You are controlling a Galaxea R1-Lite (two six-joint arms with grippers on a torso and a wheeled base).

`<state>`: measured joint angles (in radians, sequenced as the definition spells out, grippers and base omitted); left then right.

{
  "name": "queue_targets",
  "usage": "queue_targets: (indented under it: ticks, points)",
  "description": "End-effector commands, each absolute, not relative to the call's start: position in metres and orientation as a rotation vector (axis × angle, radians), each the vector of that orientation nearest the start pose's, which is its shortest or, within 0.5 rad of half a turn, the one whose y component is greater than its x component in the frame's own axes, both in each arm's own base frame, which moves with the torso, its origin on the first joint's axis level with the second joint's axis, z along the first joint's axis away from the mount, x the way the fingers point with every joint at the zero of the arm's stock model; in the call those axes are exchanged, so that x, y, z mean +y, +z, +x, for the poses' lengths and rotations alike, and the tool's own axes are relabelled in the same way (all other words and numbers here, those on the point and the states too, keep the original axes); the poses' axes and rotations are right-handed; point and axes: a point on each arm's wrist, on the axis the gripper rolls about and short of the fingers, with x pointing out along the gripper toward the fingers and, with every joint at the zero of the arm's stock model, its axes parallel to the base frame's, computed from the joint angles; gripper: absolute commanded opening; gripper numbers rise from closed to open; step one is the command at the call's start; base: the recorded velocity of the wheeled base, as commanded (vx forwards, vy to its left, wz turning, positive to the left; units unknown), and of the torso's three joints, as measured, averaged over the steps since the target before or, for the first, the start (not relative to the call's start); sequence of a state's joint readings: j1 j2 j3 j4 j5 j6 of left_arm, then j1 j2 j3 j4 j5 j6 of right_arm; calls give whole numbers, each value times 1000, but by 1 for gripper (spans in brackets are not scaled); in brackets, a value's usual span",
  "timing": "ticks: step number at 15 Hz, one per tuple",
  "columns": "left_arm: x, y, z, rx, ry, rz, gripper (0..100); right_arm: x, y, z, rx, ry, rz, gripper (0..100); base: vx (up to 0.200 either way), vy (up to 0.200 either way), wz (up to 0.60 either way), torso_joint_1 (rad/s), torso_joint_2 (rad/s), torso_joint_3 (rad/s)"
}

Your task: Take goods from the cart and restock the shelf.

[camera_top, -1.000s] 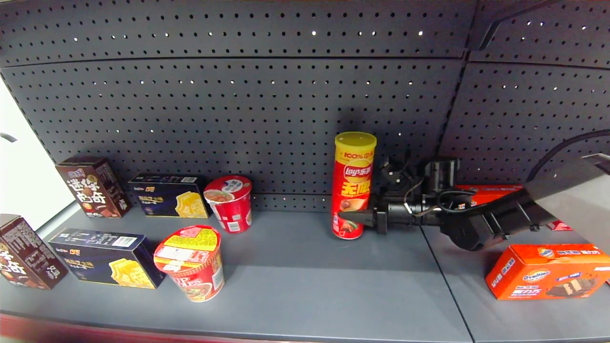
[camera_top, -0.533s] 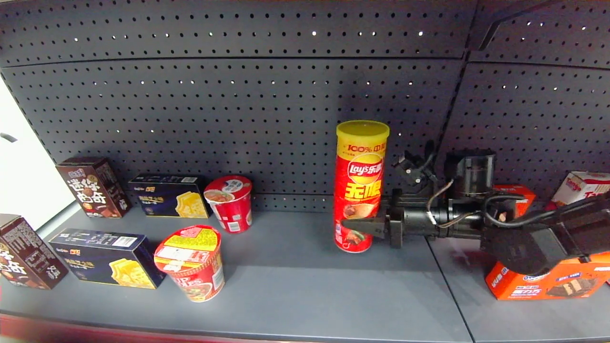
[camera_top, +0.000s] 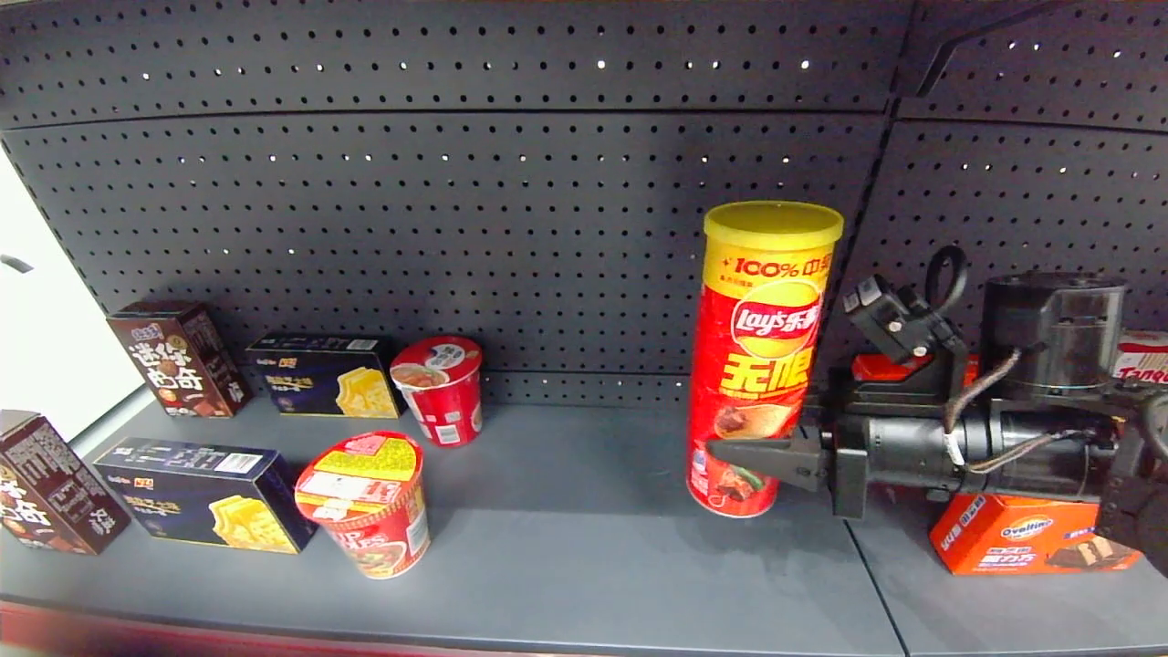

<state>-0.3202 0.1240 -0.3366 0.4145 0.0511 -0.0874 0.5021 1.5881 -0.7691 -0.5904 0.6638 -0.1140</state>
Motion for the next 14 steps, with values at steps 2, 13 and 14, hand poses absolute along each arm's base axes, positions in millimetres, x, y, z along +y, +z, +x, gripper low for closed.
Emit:
queue_targets:
  ticks: [2, 13, 14]
  points:
    - [14, 129, -39, 218, -252, -46, 0, 133, 204, 211, 158, 1179, -84, 0, 0, 0, 0, 0, 0, 0]
    - [11, 141, -31, 258, -220, 39, 0, 128, 160, 200, 155, 1179, -77, 0, 0, 0, 0, 0, 0, 0]
    - [11, 141, -31, 256, -218, 38, 0, 129, 157, 201, 165, 1179, -76, 0, 0, 0, 0, 0, 0, 0]
